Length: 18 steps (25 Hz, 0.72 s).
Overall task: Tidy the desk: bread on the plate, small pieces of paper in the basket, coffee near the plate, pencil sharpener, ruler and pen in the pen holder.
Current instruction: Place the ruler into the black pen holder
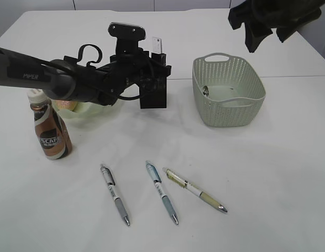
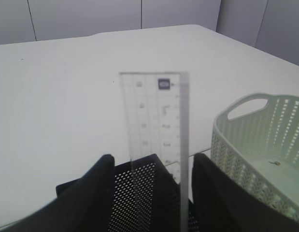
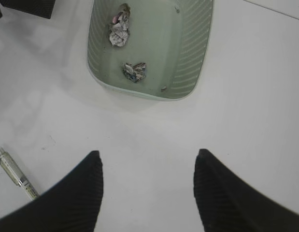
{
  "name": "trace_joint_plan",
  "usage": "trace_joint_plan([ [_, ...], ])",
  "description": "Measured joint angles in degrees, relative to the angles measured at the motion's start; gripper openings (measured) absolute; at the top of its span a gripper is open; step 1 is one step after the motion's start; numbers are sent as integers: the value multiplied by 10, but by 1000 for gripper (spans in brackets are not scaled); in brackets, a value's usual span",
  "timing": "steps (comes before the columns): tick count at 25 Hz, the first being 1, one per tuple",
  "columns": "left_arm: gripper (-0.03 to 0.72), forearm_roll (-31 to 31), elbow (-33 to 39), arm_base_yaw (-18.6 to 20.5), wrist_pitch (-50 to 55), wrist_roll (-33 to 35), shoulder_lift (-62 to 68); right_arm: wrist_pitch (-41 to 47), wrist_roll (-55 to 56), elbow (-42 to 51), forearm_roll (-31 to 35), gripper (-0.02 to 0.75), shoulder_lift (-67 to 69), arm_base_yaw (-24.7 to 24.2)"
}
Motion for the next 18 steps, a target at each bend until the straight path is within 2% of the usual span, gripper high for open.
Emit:
trace_joint_plan([
  [10,393,-1,0,0,32,0,-23,0,0,0,0,467,0,0],
  [14,393,-1,0,0,89,0,-68,0,0,0,-1,467,0,0],
  [18,393,0,0,0,190,0,-125,0,0,0,-1,467,0,0],
])
